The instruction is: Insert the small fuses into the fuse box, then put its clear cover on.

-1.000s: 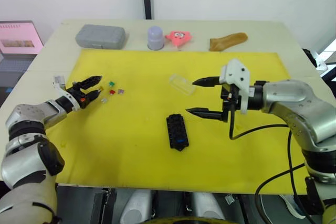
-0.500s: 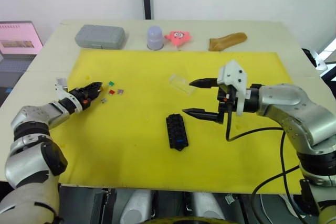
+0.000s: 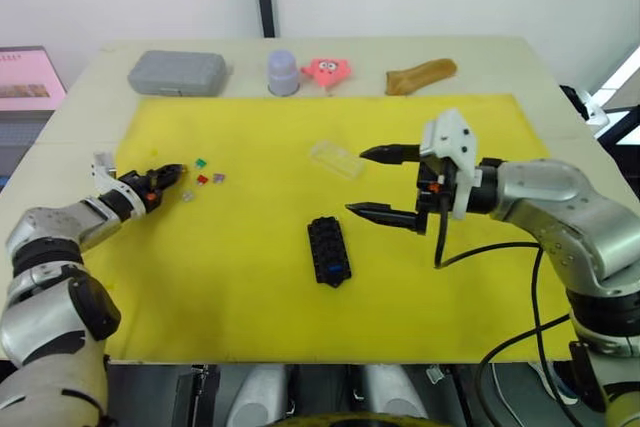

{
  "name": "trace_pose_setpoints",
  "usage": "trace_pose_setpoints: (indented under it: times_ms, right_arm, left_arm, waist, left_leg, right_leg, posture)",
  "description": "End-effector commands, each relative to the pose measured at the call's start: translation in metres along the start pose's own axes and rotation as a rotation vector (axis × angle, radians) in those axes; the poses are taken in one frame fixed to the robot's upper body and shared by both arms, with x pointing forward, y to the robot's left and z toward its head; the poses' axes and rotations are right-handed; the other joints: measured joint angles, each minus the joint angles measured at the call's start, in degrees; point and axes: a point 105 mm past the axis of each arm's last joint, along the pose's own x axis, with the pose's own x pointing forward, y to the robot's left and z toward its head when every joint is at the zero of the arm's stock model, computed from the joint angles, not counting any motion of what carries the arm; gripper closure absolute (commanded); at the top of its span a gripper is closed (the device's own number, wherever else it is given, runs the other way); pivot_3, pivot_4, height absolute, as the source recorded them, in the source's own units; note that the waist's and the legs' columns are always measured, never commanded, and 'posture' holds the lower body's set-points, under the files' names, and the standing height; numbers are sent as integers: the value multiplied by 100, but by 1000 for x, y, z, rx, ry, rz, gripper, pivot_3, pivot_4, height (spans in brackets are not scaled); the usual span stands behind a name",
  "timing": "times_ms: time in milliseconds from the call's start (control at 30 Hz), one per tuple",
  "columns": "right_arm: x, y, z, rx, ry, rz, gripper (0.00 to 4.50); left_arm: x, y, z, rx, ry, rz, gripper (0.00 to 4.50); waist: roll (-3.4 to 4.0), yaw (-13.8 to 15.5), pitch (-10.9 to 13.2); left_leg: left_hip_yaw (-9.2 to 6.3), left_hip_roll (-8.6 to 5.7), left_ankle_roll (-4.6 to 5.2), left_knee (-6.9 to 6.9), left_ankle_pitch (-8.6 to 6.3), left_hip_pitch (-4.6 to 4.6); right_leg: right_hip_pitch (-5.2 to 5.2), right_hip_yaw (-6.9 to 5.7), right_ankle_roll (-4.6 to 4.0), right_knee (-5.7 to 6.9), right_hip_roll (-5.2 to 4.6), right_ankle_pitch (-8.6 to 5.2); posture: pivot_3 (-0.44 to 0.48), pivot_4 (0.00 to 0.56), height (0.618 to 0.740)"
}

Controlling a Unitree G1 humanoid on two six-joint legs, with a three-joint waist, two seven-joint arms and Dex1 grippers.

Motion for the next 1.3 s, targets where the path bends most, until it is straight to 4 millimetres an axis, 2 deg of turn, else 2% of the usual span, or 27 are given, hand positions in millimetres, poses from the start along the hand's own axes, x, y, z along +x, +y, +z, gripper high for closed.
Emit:
trace_pose_setpoints:
  times_ms: [33,100,200,333,533,667,800,1000,1300]
  right_arm:
    - [-6,2,13,-11,-53,-11,0]
    - [-8,3,17,32,-84,-9,0]
    - [-8,3,24,94,-146,-11,0]
    - [-5,-1,32,140,-205,-33,0]
    - [0,6,59,216,-334,1,0]
    - [4,7,65,324,-390,19,0]
    - [8,-3,69,417,-461,-43,0]
    - [14,-18,74,599,-564,-102,0]
    - [26,-27,78,695,-622,-158,0]
  left_arm:
    - [-18,-60,21,103,-4,-177,4468]
    - [-27,-92,13,170,67,-249,4468]
    - [-36,-117,3,239,105,-291,4468]
    - [-42,-136,-10,275,140,-358,4468]
    - [-44,-177,-51,401,261,-566,4468]
    - [-31,-198,-72,366,241,-681,4468]
    - [-12,-213,-85,281,212,-701,4468]
    - [0,-232,-110,214,262,-753,4468]
    - [16,-244,-112,113,222,-794,4468]
  waist:
    - [-1,12,-1]
    - [-2,31,-1]
    - [-4,51,-3]
    - [-5,32,-3]
    - [-5,6,-3]
    - [-6,44,-3]
    - [-6,9,-3]
    - [-5,-65,-3]
    - [-5,-145,-3]
  left_leg:
    - [0,0,0,0,0,-3]
    - [0,-1,1,0,-1,-4]
    - [-4,-2,2,1,-1,-3]
    - [-4,-2,2,0,-1,1]
    - [-4,-1,-1,-1,0,4]
    - [-5,-3,-1,0,0,9]
    - [-5,-2,-1,1,0,10]
    - [-2,-2,-2,0,1,11]
    - [-2,-2,-5,-1,4,12]
  right_leg:
    - [-1,0,0,-1,0,0]
    - [0,1,0,-3,-2,0]
    - [7,1,0,-6,-2,0]
    - [9,1,0,-7,-2,0]
    - [6,0,0,-6,0,0]
    - [16,0,0,-9,-3,0]
    - [14,0,0,-9,-2,0]
    - [10,-1,0,-7,0,0]
    - [12,-1,0,-6,4,0]
  posture:
    - [0,150,740]
    - [0,150,740]
    - [0,150,740]
    - [0,150,740]
    - [0,150,740]
    - [0,150,740]
    - [0,150,740]
    - [0,150,740]
    - [0,150,740]
